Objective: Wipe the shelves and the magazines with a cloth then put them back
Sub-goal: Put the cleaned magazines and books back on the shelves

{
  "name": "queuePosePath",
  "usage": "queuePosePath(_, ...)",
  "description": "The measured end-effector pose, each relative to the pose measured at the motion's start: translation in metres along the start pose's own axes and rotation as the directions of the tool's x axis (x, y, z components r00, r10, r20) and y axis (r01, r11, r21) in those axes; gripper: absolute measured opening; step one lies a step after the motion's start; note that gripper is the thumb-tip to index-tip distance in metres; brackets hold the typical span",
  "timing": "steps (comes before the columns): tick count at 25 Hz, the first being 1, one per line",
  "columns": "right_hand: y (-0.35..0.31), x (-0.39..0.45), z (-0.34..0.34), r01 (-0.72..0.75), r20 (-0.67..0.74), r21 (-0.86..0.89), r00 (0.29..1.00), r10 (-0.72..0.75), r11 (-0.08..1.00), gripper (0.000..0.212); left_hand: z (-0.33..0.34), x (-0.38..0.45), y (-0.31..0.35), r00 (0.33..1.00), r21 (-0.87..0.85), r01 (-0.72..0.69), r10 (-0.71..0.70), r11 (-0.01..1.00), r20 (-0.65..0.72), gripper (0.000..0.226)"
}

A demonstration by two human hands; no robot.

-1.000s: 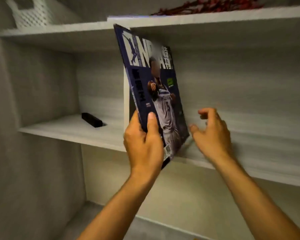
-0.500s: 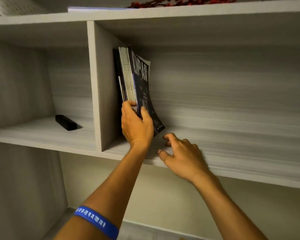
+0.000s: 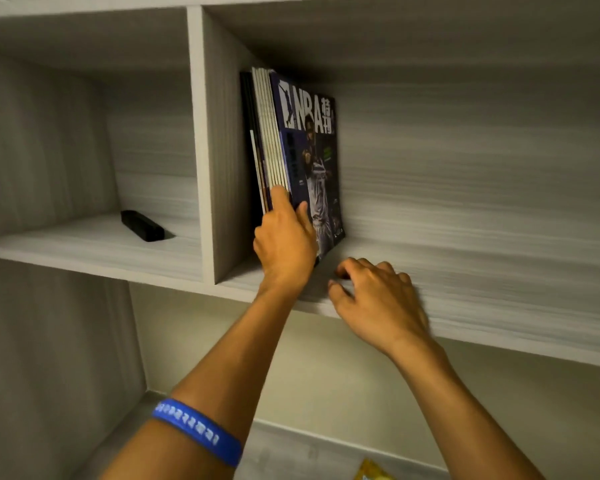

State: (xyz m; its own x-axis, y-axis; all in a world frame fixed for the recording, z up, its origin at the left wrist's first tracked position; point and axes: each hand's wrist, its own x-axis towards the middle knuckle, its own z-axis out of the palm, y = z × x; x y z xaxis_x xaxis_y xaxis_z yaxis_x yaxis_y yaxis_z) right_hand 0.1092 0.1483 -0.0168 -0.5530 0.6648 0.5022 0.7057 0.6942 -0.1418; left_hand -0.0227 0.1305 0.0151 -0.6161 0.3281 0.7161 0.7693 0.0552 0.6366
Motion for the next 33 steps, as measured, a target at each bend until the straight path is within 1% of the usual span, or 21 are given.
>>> queuePosePath(2,-0.003,-0.002,-0.002,0.060,-0.103,0.040,0.993,-0.056,0.997,0.033,-0.009,-0.002,0.003,0.999,-0.104,0.040,-0.041,0.994,-0.009,0.030)
queuePosePath(3,-0.001,-0.014,-0.003,0.105,-0.205,0.134,0.976,-0.076,0.985,0.029,-0.015,-0.013,0.004,0.999,-0.164,0.026,-0.034,0.986,-0.041,0.033)
queuePosePath(6,0.019,-0.097,0.012,0.251,-0.519,0.403,0.855,-0.006,0.880,0.022,-0.036,-0.095,0.004,0.992,-0.424,-0.128,0.111,0.897,-0.065,0.026)
queuePosePath(7,0.033,-0.140,0.031,0.209,-0.517,0.440,0.854,0.056,0.873,0.021,-0.038,-0.137,-0.003,0.989,-0.493,-0.123,0.148,0.861,0.011,0.022)
queuePosePath(8,0.052,-0.187,0.058,0.091,-0.431,0.495,0.889,0.153,0.864,0.021,-0.037,-0.184,-0.016,0.979,-0.519,-0.049,0.144,0.853,0.143,0.018)
queuePosePath(9,0.072,-0.235,0.085,-0.083,-0.281,0.559,0.917,0.283,0.825,0.021,-0.032,-0.233,-0.036,0.947,-0.484,0.068,0.096,0.872,0.306,0.016)
queuePosePath(10,0.096,-0.284,0.118,-0.320,-0.065,0.585,0.897,0.437,0.745,0.022,-0.025,-0.283,-0.059,0.871,-0.385,0.221,-0.004,0.896,0.491,0.014)
queuePosePath(11,0.118,-0.335,0.150,-0.569,0.180,0.526,0.801,0.571,0.632,0.023,-0.015,-0.338,-0.086,0.718,-0.174,0.359,-0.152,0.917,0.680,0.014)
queuePosePath(12,0.140,-0.385,0.178,-0.764,0.392,0.391,0.643,0.658,0.514,0.025,-0.007,-0.389,-0.112,0.495,0.096,0.395,-0.300,0.914,0.816,0.019)
queuePosePath(14,0.168,-0.461,0.217,-0.934,0.627,0.182,0.351,0.696,0.307,0.026,0.002,-0.477,-0.157,0.020,0.497,0.308,-0.527,0.811,0.849,0.039)
queuePosePath(15,0.175,-0.488,0.229,-0.971,0.680,0.124,0.232,0.695,0.203,0.029,0.003,-0.511,-0.168,-0.145,0.604,0.284,-0.589,0.745,0.795,0.049)
queuePosePath(16,0.177,-0.509,0.238,-0.990,0.707,0.068,0.132,0.694,0.120,0.033,0.003,-0.539,-0.174,-0.251,0.671,0.303,-0.623,0.676,0.741,0.053)
queuePosePath(17,0.180,-0.528,0.248,-0.998,0.723,0.011,0.055,0.689,0.069,0.038,0.003,-0.561,-0.175,-0.310,0.708,0.366,-0.638,0.604,0.704,0.051)
queuePosePath(19,0.182,-0.553,0.263,-0.995,0.750,-0.086,-0.036,0.660,0.042,0.052,0.003,-0.586,-0.173,-0.349,0.704,0.521,-0.633,0.482,0.691,0.036)
queuePosePath(21,0.186,-0.571,0.273,-0.995,0.773,-0.097,-0.073,0.630,0.004,0.060,0.009,-0.597,-0.176,-0.319,0.675,0.611,-0.652,0.414,0.688,0.025)
queuePosePath(22,0.187,-0.571,0.272,-0.994,0.779,-0.091,-0.110,0.618,-0.063,0.059,0.013,-0.601,-0.180,-0.316,0.667,0.654,-0.672,0.357,0.670,0.024)
queuePosePath(24,0.186,-0.568,0.266,-0.982,0.816,-0.108,-0.178,0.551,-0.157,0.051,0.018,-0.607,-0.179,-0.372,0.669,0.700,-0.673,0.249,0.640,0.023)
queuePosePath(26,0.187,-0.573,0.265,-0.989,0.852,-0.102,-0.142,0.503,-0.107,0.045,0.023,-0.615,-0.170,-0.366,0.656,0.702,-0.649,0.277,0.667,0.024)
queuePosePath(30,0.191,-0.570,0.258,-0.996,0.825,0.030,-0.025,0.565,-0.088,0.035,0.022,-0.617,-0.161,-0.212,0.480,0.800,-0.577,0.361,0.789,0.038)
queuePosePath(32,0.196,-0.549,0.251,-0.948,0.818,0.243,0.087,0.569,-0.205,0.027,0.017,-0.598,-0.159,-0.183,0.394,0.851,-0.509,0.347,0.841,0.038)
queuePosePath(33,0.199,-0.535,0.250,-0.891,0.815,0.361,0.158,0.558,-0.275,0.033,0.015,-0.584,-0.156,-0.173,0.355,0.870,-0.462,0.343,0.870,0.037)
